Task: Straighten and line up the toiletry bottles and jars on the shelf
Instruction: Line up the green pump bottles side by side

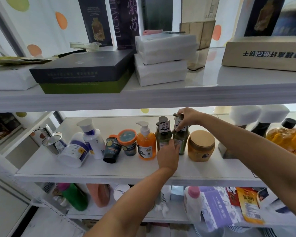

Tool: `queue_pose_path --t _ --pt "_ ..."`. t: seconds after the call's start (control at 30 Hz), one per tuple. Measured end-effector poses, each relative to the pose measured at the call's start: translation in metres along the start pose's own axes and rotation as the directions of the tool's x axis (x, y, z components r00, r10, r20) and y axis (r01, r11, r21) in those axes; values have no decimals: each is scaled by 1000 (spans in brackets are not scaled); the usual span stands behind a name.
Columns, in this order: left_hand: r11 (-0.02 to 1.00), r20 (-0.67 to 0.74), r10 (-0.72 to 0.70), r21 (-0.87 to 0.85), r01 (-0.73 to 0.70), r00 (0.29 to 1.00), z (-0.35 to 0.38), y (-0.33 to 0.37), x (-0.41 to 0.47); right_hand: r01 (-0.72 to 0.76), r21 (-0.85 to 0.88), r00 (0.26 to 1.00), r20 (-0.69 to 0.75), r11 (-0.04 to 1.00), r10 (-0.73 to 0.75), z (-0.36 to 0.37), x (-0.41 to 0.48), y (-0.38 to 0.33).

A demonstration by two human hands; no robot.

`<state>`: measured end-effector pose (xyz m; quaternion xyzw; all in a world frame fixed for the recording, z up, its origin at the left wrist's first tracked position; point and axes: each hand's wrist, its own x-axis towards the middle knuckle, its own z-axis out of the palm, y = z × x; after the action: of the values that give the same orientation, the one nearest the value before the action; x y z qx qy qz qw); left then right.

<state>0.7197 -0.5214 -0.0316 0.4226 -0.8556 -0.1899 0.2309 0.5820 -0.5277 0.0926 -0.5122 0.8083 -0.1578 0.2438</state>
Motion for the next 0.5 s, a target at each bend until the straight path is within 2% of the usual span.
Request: queue_pose_path --t 0.2,0.37,0.5 --pt "995 66 -89 -35 92 994 14 3 1 -9 -5 1000 14 1000 9 2 -4 0" --pt "957 144 -210 -171 234 967 25 12 -1 6 -65 997 76 998 -1 -2 -7 2" --pt "930 175 -222 -257 262 959 30 18 1 16 -94 997 75 995 -9 -6 -9 9"
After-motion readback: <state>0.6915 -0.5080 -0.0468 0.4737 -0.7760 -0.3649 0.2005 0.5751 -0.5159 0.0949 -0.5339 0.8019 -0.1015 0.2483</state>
